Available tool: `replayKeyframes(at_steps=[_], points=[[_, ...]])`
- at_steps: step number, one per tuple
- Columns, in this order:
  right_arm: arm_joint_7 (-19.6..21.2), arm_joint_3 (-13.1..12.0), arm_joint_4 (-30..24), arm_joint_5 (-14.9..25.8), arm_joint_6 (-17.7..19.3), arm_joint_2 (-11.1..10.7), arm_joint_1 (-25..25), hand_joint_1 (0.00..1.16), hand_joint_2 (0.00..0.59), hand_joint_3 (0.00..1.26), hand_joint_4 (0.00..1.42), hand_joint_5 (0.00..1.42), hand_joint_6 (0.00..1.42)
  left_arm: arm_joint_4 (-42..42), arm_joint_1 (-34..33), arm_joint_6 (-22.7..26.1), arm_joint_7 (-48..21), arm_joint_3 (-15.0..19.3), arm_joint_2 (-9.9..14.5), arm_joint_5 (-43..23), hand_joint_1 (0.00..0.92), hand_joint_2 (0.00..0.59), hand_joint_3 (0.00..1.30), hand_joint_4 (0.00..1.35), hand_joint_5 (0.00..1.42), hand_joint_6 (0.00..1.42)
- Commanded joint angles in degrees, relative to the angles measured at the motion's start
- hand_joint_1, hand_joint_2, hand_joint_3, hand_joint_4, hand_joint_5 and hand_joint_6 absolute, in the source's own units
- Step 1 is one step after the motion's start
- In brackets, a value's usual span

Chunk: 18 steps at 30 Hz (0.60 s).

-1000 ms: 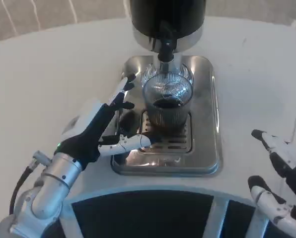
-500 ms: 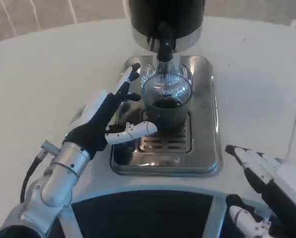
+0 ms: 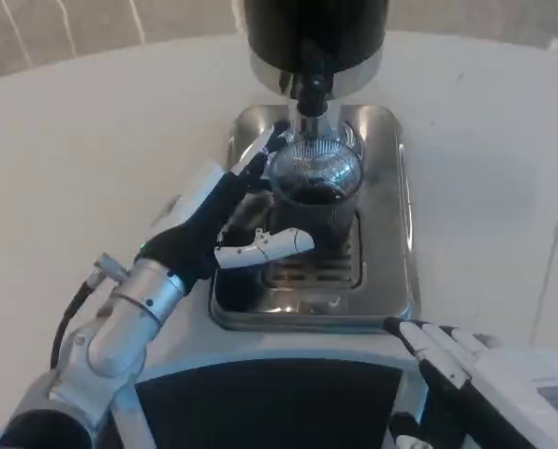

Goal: Grasp the cup under the faucet to collect the drink, then remove the cup.

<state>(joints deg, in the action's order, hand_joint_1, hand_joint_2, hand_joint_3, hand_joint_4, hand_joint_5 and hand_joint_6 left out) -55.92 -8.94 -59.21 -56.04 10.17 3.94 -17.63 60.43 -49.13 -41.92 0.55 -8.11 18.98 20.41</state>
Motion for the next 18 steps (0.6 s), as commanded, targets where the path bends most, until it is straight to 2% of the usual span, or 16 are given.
replayKeyframes(at_steps=[1,11,18], points=[[0.63,1.29,-0.79,-1.35,-1.20,6.49,0.22,0.04,0.538,0.00,0.00,0.00,0.00,0.74,-0.50,-1.75,-1.37,-0.38,-0.58,-0.87,0.345,0.052,0.00,0.00,0.32,0.24],[0.62,3.26,-0.79,-3.51,-2.67,6.62,0.48,0.04,0.539,0.00,0.00,0.00,0.00,1.91,-1.81,-2.33,-2.18,-0.52,-1.45,-0.85,0.345,0.053,0.00,0.02,0.34,0.27],[0.62,4.18,-0.79,-5.20,-3.07,7.46,0.38,0.04,0.548,0.00,0.00,0.00,0.00,4.60,-3.79,-0.45,-1.26,-1.28,-2.29,0.51,0.345,0.053,0.00,0.02,0.35,0.28]])
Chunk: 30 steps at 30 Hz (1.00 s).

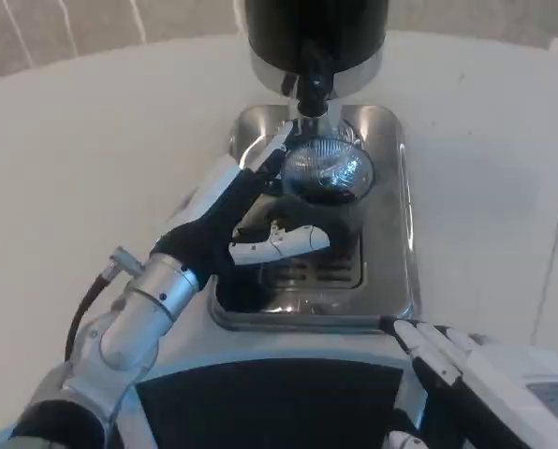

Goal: Grasp the cup under the faucet to collect the drink, then remove the cup.

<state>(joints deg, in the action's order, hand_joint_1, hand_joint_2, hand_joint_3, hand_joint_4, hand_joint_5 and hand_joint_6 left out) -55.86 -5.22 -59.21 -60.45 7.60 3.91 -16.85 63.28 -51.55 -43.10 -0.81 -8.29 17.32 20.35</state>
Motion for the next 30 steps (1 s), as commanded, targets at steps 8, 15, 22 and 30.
replayKeyframes(at_steps=[8,15,22,30], points=[[0.34,1.71,-0.79,-2.20,-1.22,7.83,-0.30,0.06,0.550,0.00,0.00,0.00,0.00,3.94,-2.59,1.06,1.67,-1.72,-0.99,0.98,0.345,0.054,0.03,0.09,0.38,0.30],[0.46,3.32,-0.79,-4.19,-2.41,8.01,0.46,0.07,0.550,0.00,0.00,0.00,0.00,4.87,-3.02,1.63,2.73,-2.52,-1.01,1.30,0.345,0.054,0.04,0.10,0.39,0.30],[0.26,4.87,-0.79,-6.07,-3.56,7.81,1.00,0.07,0.550,0.00,0.00,0.00,0.00,5.27,-3.32,1.97,3.19,-2.93,-1.12,1.49,0.345,0.054,0.05,0.11,0.41,0.31],[0.08,7.15,-0.79,-9.09,-5.36,7.96,1.71,0.08,0.550,0.00,0.00,0.00,0.00,5.81,-3.75,2.43,4.90,-3.17,-1.85,1.78,0.345,0.054,0.10,0.15,0.46,0.34]])
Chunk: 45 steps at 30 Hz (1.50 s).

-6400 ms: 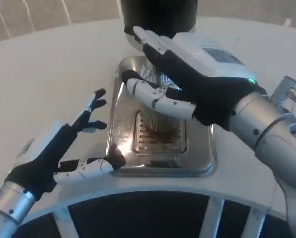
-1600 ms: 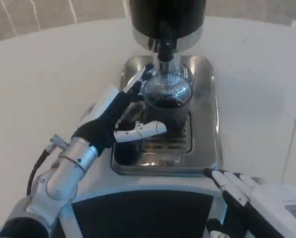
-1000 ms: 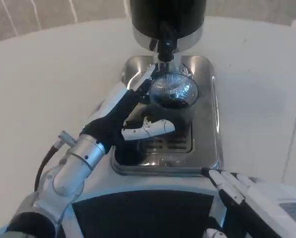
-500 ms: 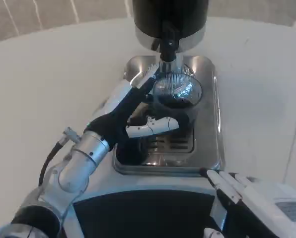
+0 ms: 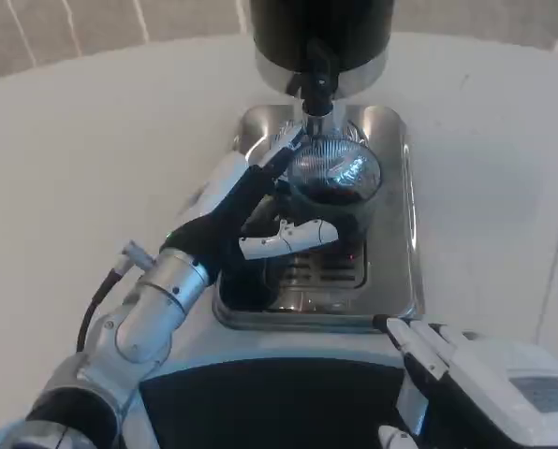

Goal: Grasp the cup under the faucet to collect the drink, then remove the cup.

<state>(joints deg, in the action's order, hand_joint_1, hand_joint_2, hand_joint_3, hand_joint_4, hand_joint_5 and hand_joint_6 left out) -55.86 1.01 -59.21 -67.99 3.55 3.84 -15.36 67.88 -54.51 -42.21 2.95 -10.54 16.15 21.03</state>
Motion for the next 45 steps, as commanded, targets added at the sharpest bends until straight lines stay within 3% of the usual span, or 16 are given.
replayKeyframes(at_steps=[1,20,45], points=[[0.09,1.15,-0.79,-1.82,-1.51,8.00,0.23,0.08,0.550,0.00,0.00,0.00,0.00,1.27,-0.85,1.54,1.34,-0.96,-0.76,1.11,0.345,0.054,0.11,0.15,0.46,0.34],[-0.61,3.72,-0.79,-5.02,-6.46,6.63,2.37,0.09,0.550,0.00,0.00,0.00,0.00,2.08,-1.41,0.94,3.88,-2.07,-0.82,2.11,0.345,0.054,0.17,0.18,0.46,0.35],[-1.38,4.74,-0.79,-7.24,-10.72,5.07,4.65,0.11,0.544,0.00,0.00,0.00,0.00,2.08,-1.47,1.42,9.73,-4.25,-1.07,4.78,0.373,0.067,0.32,0.26,0.55,0.41]])
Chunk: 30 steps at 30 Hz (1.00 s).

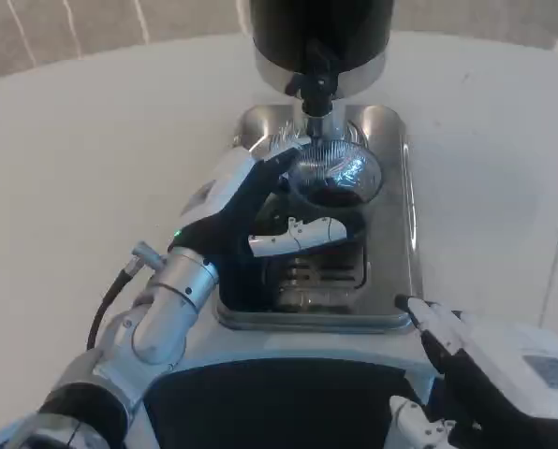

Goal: Grasp the cup under the faucet to collect the drink, then remove the cup.

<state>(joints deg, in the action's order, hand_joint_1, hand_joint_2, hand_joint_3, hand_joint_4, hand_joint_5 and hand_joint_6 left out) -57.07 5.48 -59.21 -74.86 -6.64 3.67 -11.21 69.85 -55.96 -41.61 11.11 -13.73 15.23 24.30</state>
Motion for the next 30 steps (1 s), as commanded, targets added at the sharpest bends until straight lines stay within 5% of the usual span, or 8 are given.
replayKeyframes(at_steps=[1,14,30], points=[[-0.17,0.29,-0.79,-0.42,-0.56,5.23,0.47,0.11,0.544,0.00,0.00,0.00,0.00,0.06,0.08,0.90,2.17,-1.17,-0.18,1.68,0.378,0.070,0.34,0.27,0.56,0.41],[-0.09,1.28,-0.79,-1.94,-0.80,5.88,0.39,0.12,0.548,0.00,0.00,0.00,0.00,-0.53,1.50,0.80,7.31,-0.62,-1.00,1.07,0.402,0.074,0.55,0.42,0.72,0.43],[-0.05,1.59,-0.79,-2.87,-1.70,5.40,0.67,0.18,0.542,0.00,0.00,0.00,0.00,-3.87,5.48,-1.80,13.60,1.84,-2.16,0.00,0.553,0.086,0.94,0.92,1.19,0.66]])
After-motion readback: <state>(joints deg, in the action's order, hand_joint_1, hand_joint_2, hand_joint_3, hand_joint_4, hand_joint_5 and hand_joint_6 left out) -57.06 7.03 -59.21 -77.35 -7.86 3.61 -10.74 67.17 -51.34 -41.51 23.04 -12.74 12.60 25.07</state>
